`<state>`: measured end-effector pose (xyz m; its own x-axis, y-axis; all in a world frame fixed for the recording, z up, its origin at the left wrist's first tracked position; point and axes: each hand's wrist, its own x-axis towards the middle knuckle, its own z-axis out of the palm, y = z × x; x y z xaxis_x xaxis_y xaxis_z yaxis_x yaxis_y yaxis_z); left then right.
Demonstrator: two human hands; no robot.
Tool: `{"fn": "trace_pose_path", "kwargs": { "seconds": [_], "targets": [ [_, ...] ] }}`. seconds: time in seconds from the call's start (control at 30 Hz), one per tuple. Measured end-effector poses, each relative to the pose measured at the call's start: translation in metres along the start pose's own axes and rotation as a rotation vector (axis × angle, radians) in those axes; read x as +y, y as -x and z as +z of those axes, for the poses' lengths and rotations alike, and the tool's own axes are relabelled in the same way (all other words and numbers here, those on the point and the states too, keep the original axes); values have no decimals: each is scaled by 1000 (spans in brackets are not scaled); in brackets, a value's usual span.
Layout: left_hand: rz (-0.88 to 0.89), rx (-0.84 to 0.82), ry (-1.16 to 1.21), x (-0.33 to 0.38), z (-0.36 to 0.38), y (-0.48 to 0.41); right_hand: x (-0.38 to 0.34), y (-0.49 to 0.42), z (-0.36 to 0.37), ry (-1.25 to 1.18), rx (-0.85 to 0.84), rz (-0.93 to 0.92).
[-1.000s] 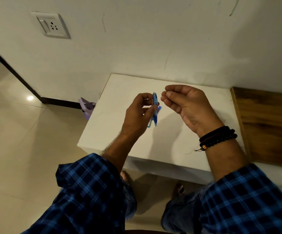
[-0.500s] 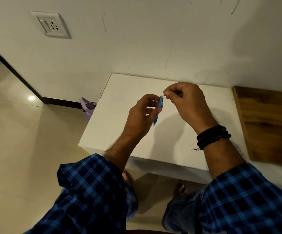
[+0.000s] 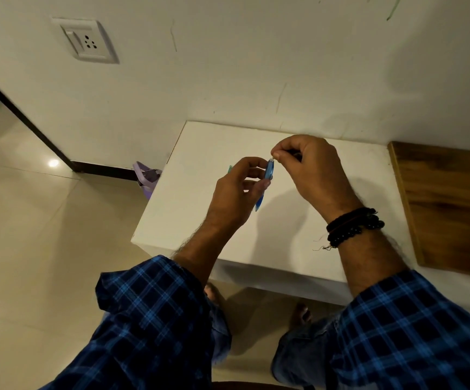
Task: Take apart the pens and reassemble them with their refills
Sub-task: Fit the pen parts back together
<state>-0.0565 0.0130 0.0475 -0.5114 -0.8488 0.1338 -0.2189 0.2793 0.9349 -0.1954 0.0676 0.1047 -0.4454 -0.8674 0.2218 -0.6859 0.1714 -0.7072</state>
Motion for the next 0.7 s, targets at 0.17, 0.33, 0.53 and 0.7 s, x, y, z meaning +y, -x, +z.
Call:
{"fn": "trace_pose_path", "kwargs": {
  "seconds": [0.17,0.33,0.53,0.7],
  "targets": [
    [-13,-8,-15,0,1,0,0,1,1,14,11,-18],
    [-6,-10,-25,-1,0,1,0,0,1,12,13,-12],
    [6,-13,-47,-2,2,1,1,1,7,-27,8,30],
    [21,-6,-13,-2,0,2,7,1,7,-209,12,158]
  ]
}}
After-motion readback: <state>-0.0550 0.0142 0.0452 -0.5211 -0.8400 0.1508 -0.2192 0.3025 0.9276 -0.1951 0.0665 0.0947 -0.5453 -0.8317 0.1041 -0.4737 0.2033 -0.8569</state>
